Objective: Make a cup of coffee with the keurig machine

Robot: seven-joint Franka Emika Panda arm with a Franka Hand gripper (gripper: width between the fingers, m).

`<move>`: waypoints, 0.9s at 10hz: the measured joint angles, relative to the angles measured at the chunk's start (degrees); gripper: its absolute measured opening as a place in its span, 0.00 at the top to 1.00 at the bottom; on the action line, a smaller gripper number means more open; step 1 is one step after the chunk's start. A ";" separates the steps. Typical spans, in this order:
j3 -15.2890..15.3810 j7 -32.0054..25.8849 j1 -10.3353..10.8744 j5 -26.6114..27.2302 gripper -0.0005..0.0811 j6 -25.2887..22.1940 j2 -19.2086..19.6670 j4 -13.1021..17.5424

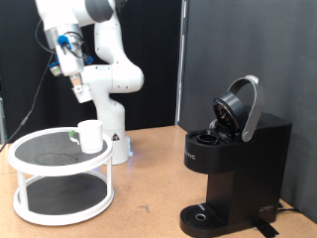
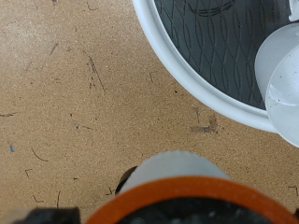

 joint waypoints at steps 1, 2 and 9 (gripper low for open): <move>-0.09 -0.30 -0.02 0.00 0.51 0.00 -0.03 -0.07; -0.42 -0.67 0.64 2.98 0.51 -0.31 -0.02 0.07; 2.91 1.29 9.42 15.48 0.51 -4.10 3.22 7.04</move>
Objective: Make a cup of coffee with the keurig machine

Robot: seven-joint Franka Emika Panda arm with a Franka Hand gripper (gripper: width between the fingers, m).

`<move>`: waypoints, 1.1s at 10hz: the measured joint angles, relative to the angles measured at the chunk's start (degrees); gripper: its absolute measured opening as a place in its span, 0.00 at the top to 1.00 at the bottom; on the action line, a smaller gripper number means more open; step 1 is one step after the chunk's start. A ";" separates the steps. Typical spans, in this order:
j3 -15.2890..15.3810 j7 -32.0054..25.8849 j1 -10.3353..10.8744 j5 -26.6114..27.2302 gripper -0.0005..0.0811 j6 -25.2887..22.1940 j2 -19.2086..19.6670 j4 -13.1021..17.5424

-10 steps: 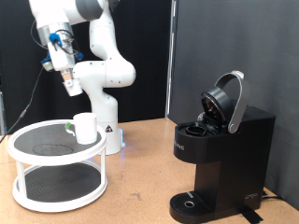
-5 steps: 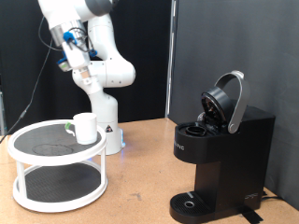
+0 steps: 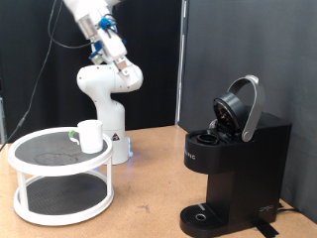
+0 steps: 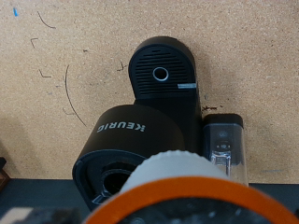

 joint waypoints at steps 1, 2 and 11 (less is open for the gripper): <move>-0.28 -0.41 0.00 0.31 0.51 -0.25 -0.01 -0.05; -0.83 -1.37 0.26 1.74 0.51 -0.62 0.01 -0.15; 1.06 -2.87 7.91 12.94 0.51 0.07 11.17 8.81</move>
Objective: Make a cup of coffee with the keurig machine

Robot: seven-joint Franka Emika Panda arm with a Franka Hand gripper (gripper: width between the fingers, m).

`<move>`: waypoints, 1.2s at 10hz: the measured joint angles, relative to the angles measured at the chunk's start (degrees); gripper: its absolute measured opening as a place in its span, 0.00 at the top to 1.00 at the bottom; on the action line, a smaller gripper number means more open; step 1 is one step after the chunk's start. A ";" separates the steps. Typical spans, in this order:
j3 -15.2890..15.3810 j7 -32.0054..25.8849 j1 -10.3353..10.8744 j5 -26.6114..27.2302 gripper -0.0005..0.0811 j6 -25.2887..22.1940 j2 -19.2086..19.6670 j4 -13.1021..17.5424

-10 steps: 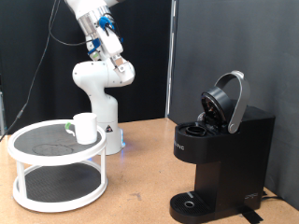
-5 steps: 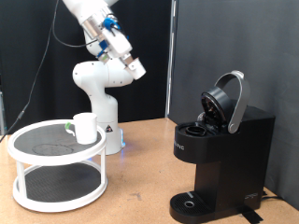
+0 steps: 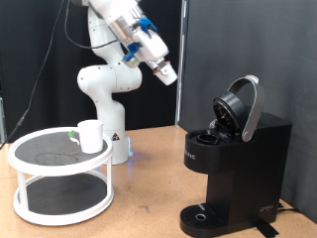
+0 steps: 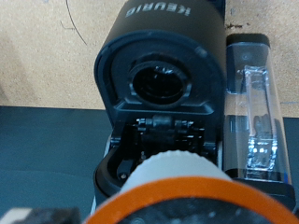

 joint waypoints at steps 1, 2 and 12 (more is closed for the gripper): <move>0.85 0.15 0.53 0.10 0.51 0.67 1.28 0.89; 1.77 0.30 0.97 0.16 0.51 1.36 2.28 1.51; 8.65 4.28 1.91 -1.74 0.51 10.30 6.43 -0.09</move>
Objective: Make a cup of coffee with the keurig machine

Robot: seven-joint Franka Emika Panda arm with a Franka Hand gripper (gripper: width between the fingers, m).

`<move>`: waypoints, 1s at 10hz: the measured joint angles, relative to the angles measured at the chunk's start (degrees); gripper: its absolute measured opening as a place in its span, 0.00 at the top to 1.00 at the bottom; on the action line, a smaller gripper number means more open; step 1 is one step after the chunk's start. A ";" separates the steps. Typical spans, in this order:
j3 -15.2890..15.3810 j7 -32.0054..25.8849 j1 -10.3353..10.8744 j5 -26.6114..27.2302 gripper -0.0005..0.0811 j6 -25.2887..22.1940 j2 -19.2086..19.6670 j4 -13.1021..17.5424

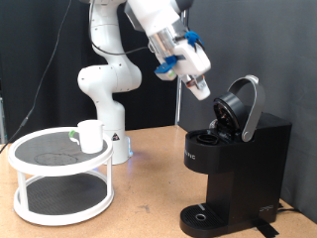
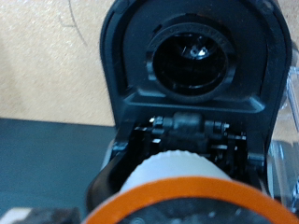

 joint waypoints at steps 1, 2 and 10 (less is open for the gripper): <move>1.02 0.19 0.01 -0.70 0.51 1.11 0.81 -0.61; 1.74 0.19 0.01 -1.01 0.51 1.59 1.38 -1.20; 3.27 0.18 0.00 -2.84 0.51 8.74 3.57 -5.73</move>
